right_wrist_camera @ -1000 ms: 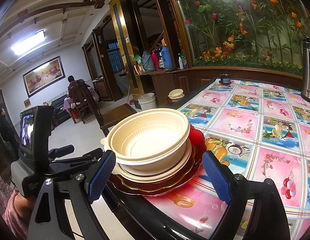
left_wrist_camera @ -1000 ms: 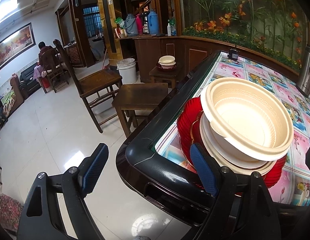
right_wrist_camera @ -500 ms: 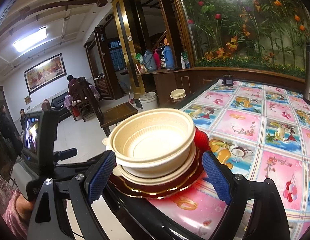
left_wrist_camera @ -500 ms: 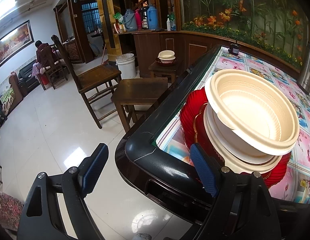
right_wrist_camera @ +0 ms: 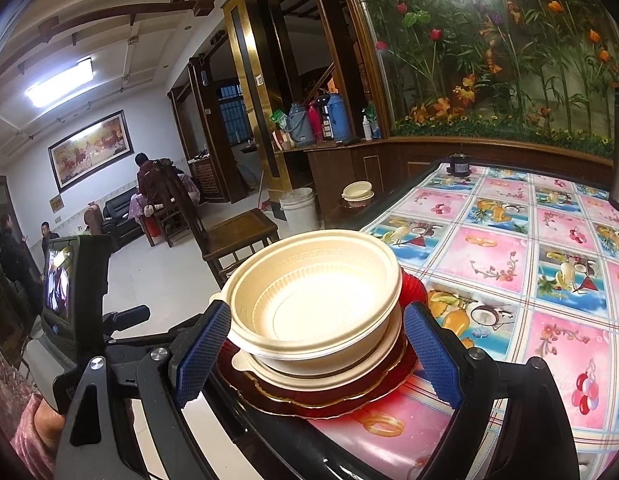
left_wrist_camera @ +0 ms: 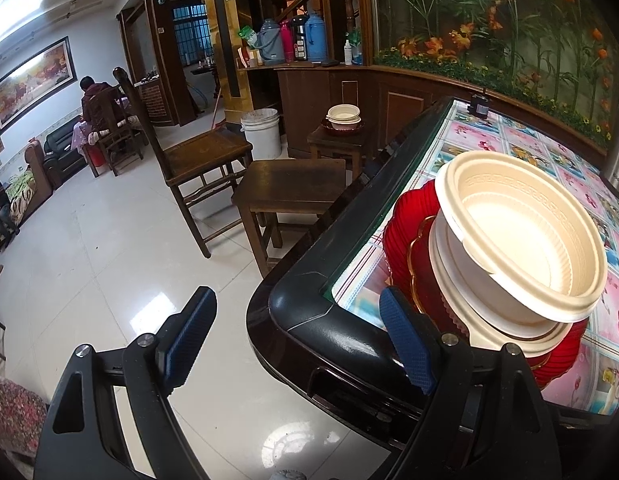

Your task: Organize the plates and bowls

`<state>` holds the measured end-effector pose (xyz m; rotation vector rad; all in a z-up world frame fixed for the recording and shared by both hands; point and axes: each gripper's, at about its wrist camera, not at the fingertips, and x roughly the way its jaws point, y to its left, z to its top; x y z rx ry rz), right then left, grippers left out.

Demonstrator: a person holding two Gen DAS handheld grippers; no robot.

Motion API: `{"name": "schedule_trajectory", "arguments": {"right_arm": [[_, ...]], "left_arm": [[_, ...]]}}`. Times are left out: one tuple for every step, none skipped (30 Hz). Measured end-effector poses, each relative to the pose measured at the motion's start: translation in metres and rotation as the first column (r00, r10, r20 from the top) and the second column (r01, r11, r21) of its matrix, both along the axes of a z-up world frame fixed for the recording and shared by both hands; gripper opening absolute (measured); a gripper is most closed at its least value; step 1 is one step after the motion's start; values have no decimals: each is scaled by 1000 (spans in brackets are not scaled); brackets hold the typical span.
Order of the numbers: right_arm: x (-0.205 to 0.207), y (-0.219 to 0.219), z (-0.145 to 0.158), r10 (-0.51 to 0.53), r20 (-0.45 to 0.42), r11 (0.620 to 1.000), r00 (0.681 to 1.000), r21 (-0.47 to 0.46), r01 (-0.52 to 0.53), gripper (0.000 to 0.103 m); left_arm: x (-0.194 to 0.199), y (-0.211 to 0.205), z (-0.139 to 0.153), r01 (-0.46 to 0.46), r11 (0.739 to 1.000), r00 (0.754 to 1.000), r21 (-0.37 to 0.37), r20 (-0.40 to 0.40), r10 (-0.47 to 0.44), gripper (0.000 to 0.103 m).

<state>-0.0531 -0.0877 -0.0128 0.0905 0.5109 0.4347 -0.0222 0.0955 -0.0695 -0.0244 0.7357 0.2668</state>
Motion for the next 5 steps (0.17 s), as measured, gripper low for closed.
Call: {"name": "schedule_trajectory", "arguments": {"right_arm": [[0, 0, 0, 1, 0, 1000, 1000, 0, -1, 90], [0, 0, 0, 1, 0, 1000, 1000, -1, -1, 90], [0, 1, 0, 0, 0, 1000, 1000, 0, 0, 90], [0, 1, 0, -1, -1, 1000, 1000, 0, 1, 90], [0, 0, 0, -1, -2, 1000, 1000, 2, 1, 90]], "left_arm": [[-1, -2, 1, 4, 1000, 1000, 1, 4, -4, 84], [-2, -4, 3, 8, 1000, 1000, 5, 9, -8, 84], [-4, -6, 4, 11, 1000, 1000, 10, 14, -12, 84], [-7, -10, 7, 22, 1000, 999, 18, 23, -23, 84], [-8, -13, 10, 33, 999, 999, 24, 28, -33, 84]]}}
